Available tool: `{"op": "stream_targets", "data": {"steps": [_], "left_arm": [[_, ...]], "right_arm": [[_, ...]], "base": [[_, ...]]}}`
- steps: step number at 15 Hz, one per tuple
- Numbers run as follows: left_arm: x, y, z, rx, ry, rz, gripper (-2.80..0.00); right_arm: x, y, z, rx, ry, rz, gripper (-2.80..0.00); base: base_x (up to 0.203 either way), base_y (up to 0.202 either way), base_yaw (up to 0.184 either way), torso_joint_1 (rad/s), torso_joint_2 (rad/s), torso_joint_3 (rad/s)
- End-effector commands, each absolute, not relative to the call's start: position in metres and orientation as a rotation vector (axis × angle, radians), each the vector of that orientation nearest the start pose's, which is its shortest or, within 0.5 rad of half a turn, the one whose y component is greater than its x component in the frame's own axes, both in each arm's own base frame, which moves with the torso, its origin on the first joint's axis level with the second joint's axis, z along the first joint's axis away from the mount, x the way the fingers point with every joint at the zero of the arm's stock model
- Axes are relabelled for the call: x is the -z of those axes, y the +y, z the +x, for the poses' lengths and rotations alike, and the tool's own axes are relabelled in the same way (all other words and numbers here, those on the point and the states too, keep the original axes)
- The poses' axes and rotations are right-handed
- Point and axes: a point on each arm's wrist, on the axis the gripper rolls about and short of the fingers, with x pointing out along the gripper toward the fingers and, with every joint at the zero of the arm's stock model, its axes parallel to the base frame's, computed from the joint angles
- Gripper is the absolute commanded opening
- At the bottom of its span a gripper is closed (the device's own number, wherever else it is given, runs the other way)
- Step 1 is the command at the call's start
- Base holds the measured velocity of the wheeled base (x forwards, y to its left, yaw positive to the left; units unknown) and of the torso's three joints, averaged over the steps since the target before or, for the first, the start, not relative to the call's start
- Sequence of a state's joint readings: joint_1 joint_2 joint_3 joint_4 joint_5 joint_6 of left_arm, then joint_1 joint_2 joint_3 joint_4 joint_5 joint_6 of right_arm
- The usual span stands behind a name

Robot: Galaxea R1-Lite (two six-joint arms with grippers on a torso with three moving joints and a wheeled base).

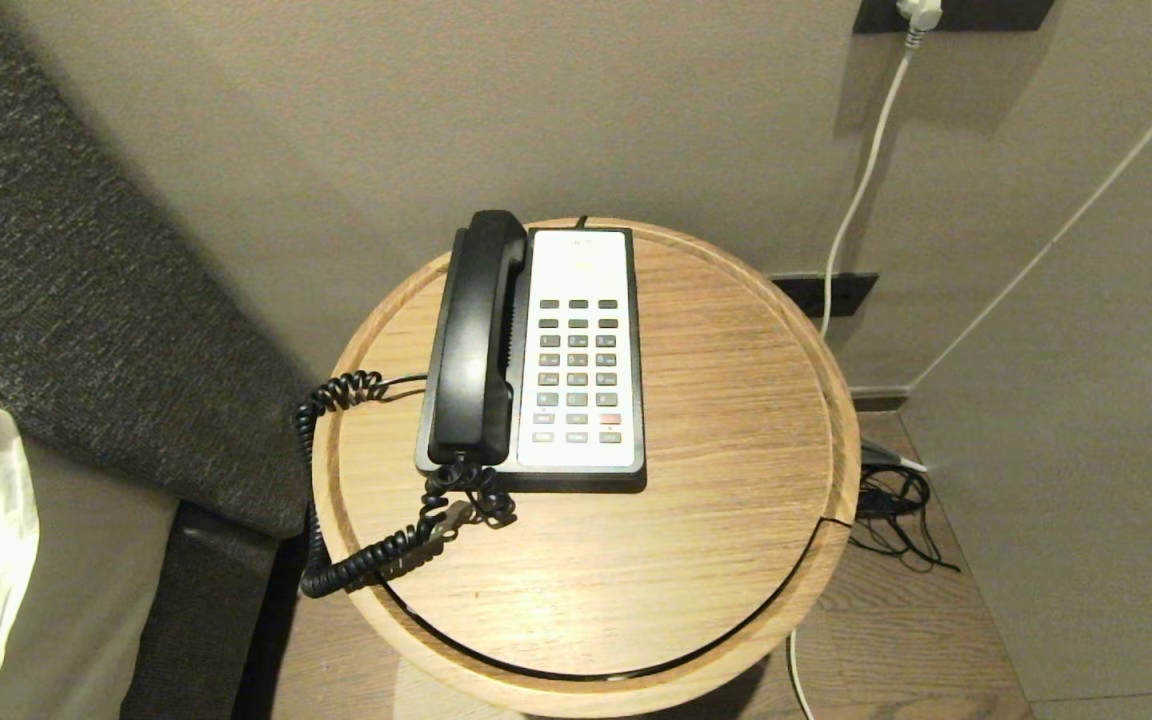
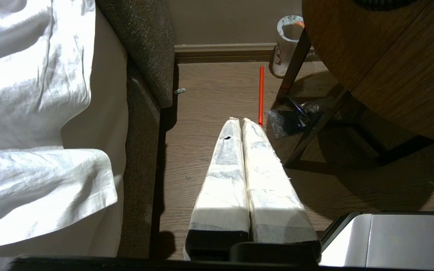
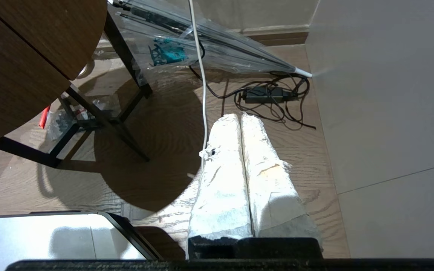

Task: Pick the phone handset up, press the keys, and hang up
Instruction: Pick up the desk phone handset

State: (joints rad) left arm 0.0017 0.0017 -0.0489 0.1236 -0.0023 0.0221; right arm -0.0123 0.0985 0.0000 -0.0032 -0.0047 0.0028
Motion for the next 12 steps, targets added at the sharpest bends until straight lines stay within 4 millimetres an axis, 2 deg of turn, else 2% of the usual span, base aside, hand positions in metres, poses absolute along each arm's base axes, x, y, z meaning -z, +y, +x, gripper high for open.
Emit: {"op": "stream_targets", "data": {"steps": [1, 8, 9, 12], "left_arm": [[-0.077, 0.000, -0.027, 0.003, 0.075, 0.026, -2.80], [-0.078, 0.000, -0.028, 0.012, 0.076, 0.032, -2.80], [-0.086, -0.001, -0.030, 0.022, 0.055, 0.038, -2.80], [-0.145, -0.002, -0.039, 0.094, 0.033, 0.033, -2.80]], "right_arm": [[-0.078, 0.000, -0.015, 0.017, 0.094, 0.003, -2.80], [-0.078, 0.000, -0.015, 0.017, 0.095, 0.003, -2.80], [-0.078, 0.000, -0.015, 0.017, 0.095, 0.003, -2.80], [-0.078, 0.000, -0.015, 0.017, 0.094, 0.003, -2.80]], "base": [[0.000, 0.000, 0.000, 0.000, 0.00, 0.000], [0.000, 0.000, 0.000, 0.000, 0.00, 0.000], [0.000, 0.000, 0.000, 0.000, 0.00, 0.000], [0.000, 0.000, 0.000, 0.000, 0.00, 0.000]]}}
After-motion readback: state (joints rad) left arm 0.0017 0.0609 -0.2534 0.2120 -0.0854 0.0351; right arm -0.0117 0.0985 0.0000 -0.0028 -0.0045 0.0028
